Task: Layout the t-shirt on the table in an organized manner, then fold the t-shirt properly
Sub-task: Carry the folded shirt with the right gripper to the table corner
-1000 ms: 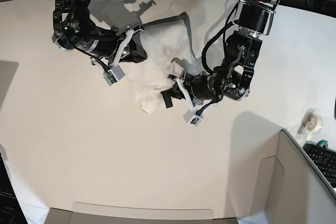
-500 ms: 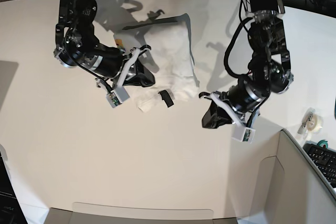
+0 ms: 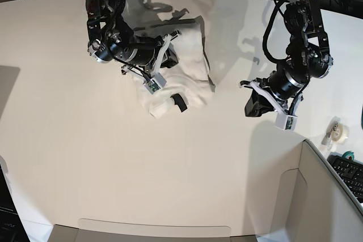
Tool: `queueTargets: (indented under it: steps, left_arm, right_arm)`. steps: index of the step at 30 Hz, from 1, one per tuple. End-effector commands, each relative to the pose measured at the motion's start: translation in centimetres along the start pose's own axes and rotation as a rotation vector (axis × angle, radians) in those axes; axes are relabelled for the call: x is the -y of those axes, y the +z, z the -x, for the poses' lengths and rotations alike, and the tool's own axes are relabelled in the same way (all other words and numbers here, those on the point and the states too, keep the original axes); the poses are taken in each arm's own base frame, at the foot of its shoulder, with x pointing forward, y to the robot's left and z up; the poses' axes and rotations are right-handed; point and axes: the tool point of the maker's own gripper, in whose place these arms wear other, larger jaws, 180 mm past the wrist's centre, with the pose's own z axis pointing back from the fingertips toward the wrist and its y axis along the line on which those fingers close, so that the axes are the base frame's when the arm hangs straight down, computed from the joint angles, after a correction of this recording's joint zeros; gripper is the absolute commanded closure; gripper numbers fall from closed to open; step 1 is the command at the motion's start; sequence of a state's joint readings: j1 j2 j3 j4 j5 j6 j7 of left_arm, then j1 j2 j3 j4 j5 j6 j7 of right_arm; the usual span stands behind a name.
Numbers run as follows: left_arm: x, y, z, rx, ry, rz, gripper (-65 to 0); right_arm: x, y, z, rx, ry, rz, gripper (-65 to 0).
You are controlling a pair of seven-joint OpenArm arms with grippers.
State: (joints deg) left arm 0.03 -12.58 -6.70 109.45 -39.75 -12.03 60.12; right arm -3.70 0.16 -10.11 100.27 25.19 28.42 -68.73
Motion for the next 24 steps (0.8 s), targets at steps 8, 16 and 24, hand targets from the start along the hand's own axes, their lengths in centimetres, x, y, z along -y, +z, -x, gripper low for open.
queueTargets:
  steps: [8, 16, 24]
  left_arm:
    - [-0.7, 0.8, -1.1, 0.043, -0.007, -0.021, -3.7]
    - [-0.8, 0.9, -0.8, 0.033, -0.006, -0.023, -3.7]
    - [-0.8, 0.9, -0.2, 0.019, 0.002, -0.024, -3.7]
  right_arm:
    - [4.4, 0.6, 3.3, -0.119, 0.037, 0.123, 0.0]
    - [11.4, 5.4, 7.3, -0.272, 0.131, 0.282, 0.0]
    - [20.1, 14.2, 10.6, -0.412, 0.149, 0.513, 0.0]
